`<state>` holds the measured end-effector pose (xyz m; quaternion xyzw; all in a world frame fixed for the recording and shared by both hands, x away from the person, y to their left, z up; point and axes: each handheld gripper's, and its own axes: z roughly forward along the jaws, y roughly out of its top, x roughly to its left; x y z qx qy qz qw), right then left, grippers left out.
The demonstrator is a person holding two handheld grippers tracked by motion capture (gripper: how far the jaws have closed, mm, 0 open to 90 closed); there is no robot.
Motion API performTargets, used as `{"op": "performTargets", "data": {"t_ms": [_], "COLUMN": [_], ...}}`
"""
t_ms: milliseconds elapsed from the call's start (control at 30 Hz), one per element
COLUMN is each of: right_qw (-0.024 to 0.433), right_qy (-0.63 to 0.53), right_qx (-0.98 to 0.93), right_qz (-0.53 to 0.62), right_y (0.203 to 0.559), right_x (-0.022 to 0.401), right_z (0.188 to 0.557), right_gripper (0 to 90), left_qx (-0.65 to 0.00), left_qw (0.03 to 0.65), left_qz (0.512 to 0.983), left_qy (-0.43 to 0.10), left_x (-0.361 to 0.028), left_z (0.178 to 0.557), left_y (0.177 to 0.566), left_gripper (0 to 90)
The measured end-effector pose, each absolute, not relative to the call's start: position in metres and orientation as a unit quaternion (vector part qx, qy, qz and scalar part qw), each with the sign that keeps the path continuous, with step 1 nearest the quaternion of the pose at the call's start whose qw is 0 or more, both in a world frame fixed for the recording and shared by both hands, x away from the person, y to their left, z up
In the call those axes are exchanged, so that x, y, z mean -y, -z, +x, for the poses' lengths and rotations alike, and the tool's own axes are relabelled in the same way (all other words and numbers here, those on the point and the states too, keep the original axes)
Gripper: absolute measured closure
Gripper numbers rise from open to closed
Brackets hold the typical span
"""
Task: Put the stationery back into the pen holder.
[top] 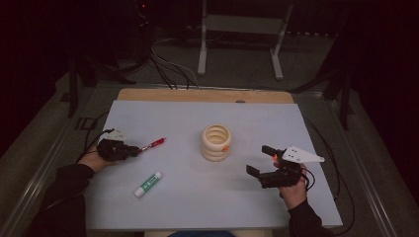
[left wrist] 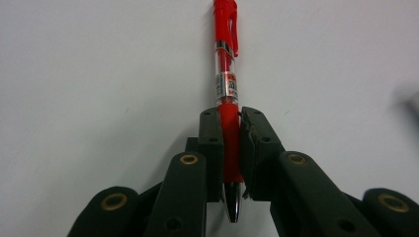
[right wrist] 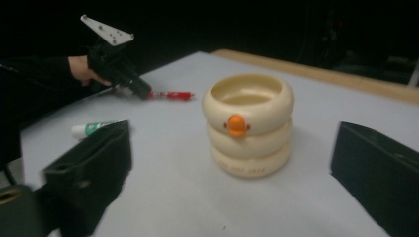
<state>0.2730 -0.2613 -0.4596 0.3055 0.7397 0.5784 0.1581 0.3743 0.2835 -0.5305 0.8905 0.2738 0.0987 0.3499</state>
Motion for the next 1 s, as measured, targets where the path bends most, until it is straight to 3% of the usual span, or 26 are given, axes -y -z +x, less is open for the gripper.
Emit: {"op": "performTargets", "data": {"t_ms": [300,600,767,833,1000], "right_qw": [0.177,0.144,0.161,0.147,0.143], "right_qy": [-0.581,-0.577,-0.557,-0.556,-0.555], "right_qx": [-0.740,-0.759,-0.774,-0.778,-0.782], "right_qz": [0.288,0.265,0.255,0.252,0.243], "right_y": [0.457,0.455,0.456,0.456,0.456], "right_x": [0.259,0.255,0.250,0.249,0.246], "right_z": [0.270,0.271,0.270,0.271,0.270], "right_gripper": [1.4,3.2,4.6,9.4,8.2], "left_qx": [-0.267,-0.241,-0.219,-0.210,-0.186], "left_qw": [0.368,0.378,0.394,0.397,0.396], "left_qz": [0.886,0.890,0.889,0.890,0.897], "left_qy": [-0.095,-0.083,-0.082,-0.082,-0.072], "left_x": [-0.277,-0.264,-0.255,-0.250,-0.236], "left_z": [0.371,0.365,0.358,0.355,0.349], "left_y": [0.515,0.498,0.488,0.484,0.476], "left_gripper": [81.6,81.6,81.6,81.6,81.6]}}
